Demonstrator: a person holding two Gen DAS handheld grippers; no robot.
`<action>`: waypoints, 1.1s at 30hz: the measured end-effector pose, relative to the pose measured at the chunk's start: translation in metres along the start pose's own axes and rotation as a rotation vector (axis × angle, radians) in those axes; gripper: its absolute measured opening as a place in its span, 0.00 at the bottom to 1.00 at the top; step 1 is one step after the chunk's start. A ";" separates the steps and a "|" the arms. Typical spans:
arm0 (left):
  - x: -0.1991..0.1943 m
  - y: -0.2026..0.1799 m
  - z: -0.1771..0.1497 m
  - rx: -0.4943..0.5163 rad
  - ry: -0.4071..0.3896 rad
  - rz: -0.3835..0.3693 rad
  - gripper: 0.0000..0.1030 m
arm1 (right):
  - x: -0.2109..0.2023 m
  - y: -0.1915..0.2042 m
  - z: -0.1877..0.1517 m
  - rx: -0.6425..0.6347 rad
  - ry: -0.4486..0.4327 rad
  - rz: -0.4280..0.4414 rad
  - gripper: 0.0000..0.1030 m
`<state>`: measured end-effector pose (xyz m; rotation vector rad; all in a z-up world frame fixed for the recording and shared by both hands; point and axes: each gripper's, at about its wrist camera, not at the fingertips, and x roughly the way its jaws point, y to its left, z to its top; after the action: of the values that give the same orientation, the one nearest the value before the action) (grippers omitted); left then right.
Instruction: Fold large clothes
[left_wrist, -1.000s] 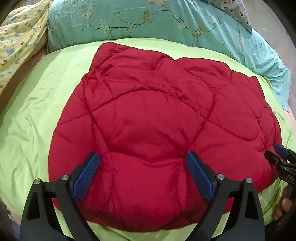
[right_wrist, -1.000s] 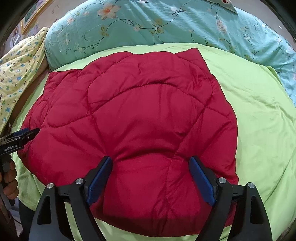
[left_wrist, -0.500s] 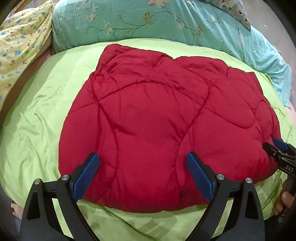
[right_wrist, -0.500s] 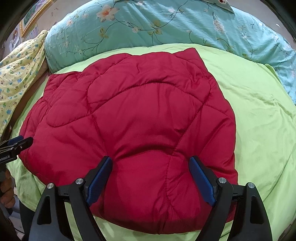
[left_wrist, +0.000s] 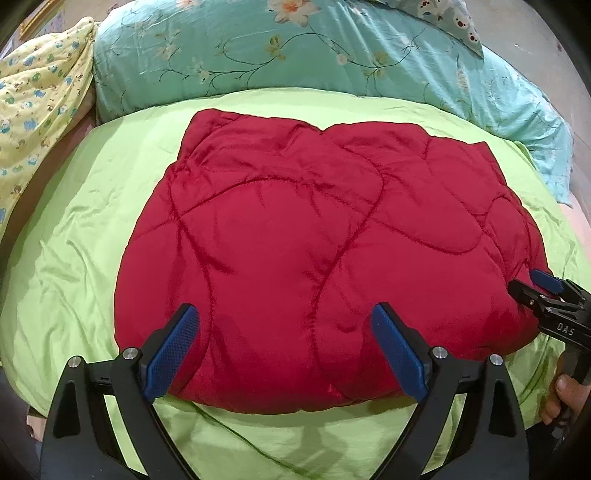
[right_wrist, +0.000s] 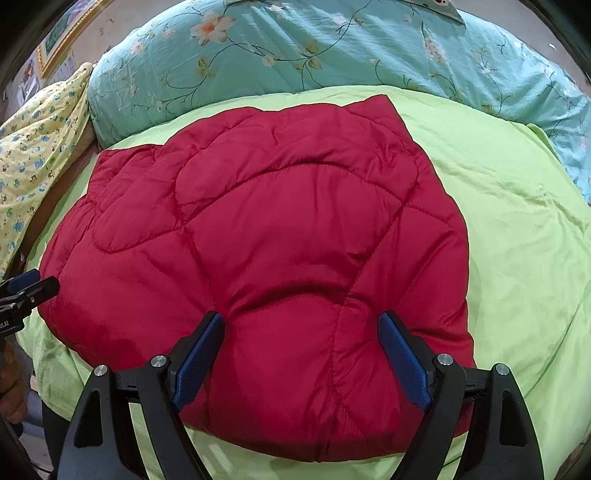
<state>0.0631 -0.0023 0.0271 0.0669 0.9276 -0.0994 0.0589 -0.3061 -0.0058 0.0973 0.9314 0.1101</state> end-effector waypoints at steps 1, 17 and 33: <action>0.001 0.000 0.001 0.002 0.001 0.001 0.93 | -0.005 0.002 0.001 -0.003 -0.003 -0.007 0.84; 0.050 0.002 0.030 -0.036 0.049 0.002 1.00 | 0.028 0.040 0.058 -0.107 0.001 -0.008 0.90; 0.067 -0.001 0.037 -0.046 -0.002 0.058 1.00 | 0.053 0.036 0.067 -0.083 -0.028 -0.073 0.94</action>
<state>0.1325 -0.0111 -0.0044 0.0513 0.9252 -0.0247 0.1423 -0.2656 -0.0035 -0.0116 0.8999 0.0798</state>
